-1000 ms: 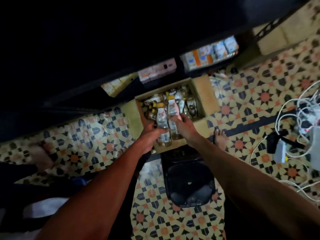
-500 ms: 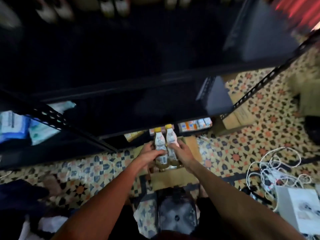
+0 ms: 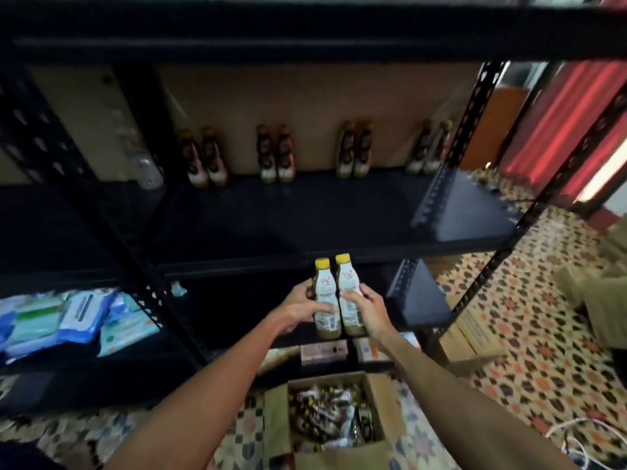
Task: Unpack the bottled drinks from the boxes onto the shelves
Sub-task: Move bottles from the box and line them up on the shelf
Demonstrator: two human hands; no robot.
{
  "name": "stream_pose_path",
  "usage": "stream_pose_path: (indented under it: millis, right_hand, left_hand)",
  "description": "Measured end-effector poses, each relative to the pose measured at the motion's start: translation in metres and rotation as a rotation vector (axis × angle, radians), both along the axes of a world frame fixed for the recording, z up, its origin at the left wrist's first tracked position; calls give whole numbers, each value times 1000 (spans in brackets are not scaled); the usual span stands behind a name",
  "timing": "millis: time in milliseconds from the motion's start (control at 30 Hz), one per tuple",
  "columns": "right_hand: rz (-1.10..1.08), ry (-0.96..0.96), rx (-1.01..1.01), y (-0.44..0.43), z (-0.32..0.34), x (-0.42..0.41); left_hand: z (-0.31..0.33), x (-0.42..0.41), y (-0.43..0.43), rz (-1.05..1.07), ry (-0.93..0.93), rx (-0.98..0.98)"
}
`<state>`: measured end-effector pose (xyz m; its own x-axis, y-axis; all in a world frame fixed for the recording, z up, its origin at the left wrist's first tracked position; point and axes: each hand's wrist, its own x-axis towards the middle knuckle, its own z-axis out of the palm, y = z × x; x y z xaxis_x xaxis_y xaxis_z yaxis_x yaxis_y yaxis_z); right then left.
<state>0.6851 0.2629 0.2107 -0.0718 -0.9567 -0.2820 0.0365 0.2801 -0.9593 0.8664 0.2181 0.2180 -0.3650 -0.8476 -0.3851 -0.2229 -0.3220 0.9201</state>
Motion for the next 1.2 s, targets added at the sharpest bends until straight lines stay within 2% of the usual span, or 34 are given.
stream_pose_path:
  millis: [300, 500, 700, 933, 1033, 1200]
  right_hand:
    - [-45, -52, -201, -49, 74, -9]
    - [-14, 52, -260, -88, 106, -14]
    - [2, 190, -253, -128, 97, -13]
    - [27, 148, -238, -155, 95, -5]
    - [44, 155, -227, -162, 96, -5]
    - [109, 277, -262, -172, 100, -12]
  left_hand:
    - [85, -9, -62, -50, 16, -238]
    - [118, -10, -101, 21, -56, -396]
    - [112, -6, -133, 70, -123, -426]
    - [97, -3, -155, 102, -149, -448]
    - [95, -2, -162, 87, -172, -470]
    - [121, 1, -164, -23, -163, -532]
